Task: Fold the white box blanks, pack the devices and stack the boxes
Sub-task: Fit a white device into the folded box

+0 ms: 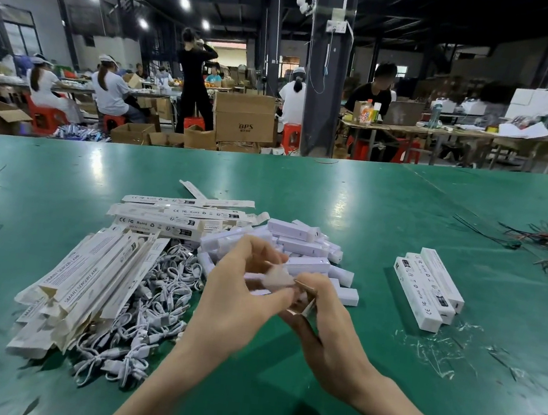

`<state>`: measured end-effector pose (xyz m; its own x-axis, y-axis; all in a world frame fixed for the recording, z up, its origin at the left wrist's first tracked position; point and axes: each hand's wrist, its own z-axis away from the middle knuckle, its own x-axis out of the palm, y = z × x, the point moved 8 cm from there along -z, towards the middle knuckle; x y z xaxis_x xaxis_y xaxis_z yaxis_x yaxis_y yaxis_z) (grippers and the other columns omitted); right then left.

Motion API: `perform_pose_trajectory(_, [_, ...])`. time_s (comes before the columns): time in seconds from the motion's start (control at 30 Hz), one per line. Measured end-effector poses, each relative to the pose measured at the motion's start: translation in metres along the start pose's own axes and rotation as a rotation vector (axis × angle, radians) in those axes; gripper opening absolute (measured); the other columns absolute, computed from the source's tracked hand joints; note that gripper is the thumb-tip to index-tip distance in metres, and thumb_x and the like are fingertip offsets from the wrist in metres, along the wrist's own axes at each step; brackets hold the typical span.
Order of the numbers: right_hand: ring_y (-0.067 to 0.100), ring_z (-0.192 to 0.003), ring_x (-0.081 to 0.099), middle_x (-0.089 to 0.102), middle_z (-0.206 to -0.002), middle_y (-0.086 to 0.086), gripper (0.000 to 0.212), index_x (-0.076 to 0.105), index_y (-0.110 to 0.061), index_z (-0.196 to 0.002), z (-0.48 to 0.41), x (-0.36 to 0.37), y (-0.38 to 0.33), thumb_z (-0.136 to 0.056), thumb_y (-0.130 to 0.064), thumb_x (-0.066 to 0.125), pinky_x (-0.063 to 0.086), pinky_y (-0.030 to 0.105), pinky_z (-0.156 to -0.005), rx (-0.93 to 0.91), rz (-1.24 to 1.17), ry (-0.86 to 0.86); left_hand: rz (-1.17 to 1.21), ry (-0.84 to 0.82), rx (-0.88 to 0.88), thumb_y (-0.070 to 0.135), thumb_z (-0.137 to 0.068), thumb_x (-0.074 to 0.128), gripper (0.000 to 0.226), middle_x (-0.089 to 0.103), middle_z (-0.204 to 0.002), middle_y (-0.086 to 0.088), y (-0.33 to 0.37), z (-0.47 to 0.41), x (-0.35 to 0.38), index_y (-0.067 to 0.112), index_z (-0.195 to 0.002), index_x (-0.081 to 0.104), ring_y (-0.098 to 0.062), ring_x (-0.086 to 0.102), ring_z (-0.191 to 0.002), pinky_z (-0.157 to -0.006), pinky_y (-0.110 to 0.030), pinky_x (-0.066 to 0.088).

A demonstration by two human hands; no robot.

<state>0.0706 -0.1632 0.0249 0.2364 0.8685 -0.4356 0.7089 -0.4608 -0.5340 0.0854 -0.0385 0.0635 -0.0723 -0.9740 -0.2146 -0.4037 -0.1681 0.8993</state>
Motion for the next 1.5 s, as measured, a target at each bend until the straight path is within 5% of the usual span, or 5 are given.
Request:
perform_pose_trajectory(0.37, [0.004, -0.102, 0.054, 0.053, -0.112, -0.019, 0.029, 0.036, -0.044, -0.123, -0.002, -0.003, -0.014, -0.096, -0.044, 0.048, 0.041, 0.017, -0.085, 0.035, -0.116, -0.115, 0.693, -0.200, -0.467, -0.020, -0.070, 0.063, 0.034, 0.068, -0.076, -0.010, -0.037, 0.001, 0.034, 0.011, -0.085, 0.061, -0.017, 0.066, -0.065, -0.053, -0.022, 0.051])
perform_pose_trajectory(0.6, [0.005, -0.080, 0.061, 0.064, -0.092, -0.015, 0.017, 0.041, -0.035, -0.111, -0.009, -0.012, -0.023, -0.096, -0.043, 0.045, 0.042, 0.013, -0.072, 0.049, -0.245, -0.024, 0.903, -0.310, -0.444, 0.003, -0.071, 0.069, 0.032, 0.056, -0.083, -0.006, -0.035, 0.001, 0.049, -0.002, -0.098, 0.053, -0.014, 0.051, -0.074, -0.073, -0.028, 0.034])
perform_pose_trajectory(0.97, [-0.008, -0.064, 0.054, 0.057, -0.070, -0.011, 0.016, 0.044, -0.026, -0.089, -0.011, -0.024, -0.021, -0.099, -0.014, 0.043, 0.038, 0.005, -0.059, 0.081, -0.408, 0.104, 0.792, -0.166, -0.158, 0.028, -0.083, 0.065, 0.027, 0.065, -0.090, -0.015, -0.020, 0.005, 0.041, 0.004, -0.095, 0.070, -0.021, 0.061, -0.085, -0.076, -0.029, 0.050])
perform_pose_trajectory(1.13, [0.015, -0.061, 0.055, 0.054, -0.066, -0.016, 0.010, 0.040, -0.036, -0.089, -0.009, -0.030, -0.023, -0.092, -0.026, 0.041, 0.049, 0.040, -0.058, 0.048, -0.254, 0.163, 0.657, -0.055, -0.009, 0.033, -0.070, 0.078, 0.029, 0.070, -0.090, -0.011, -0.017, 0.007, 0.033, 0.016, -0.093, 0.073, -0.024, 0.065, -0.086, -0.077, -0.032, 0.054])
perform_pose_trajectory(1.5, [0.023, -0.055, 0.044, 0.047, -0.066, 0.007, 0.012, 0.039, -0.029, -0.084, -0.004, -0.033, -0.008, -0.086, -0.018, 0.043, 0.044, 0.056, -0.050, 0.149, -0.115, 0.199, 0.663, -0.044, 0.002, 0.028, -0.077, 0.070, 0.019, 0.073, -0.095, -0.012, -0.017, 0.020, 0.047, 0.014, -0.089, 0.074, -0.020, 0.068, -0.091, -0.078, -0.026, 0.053])
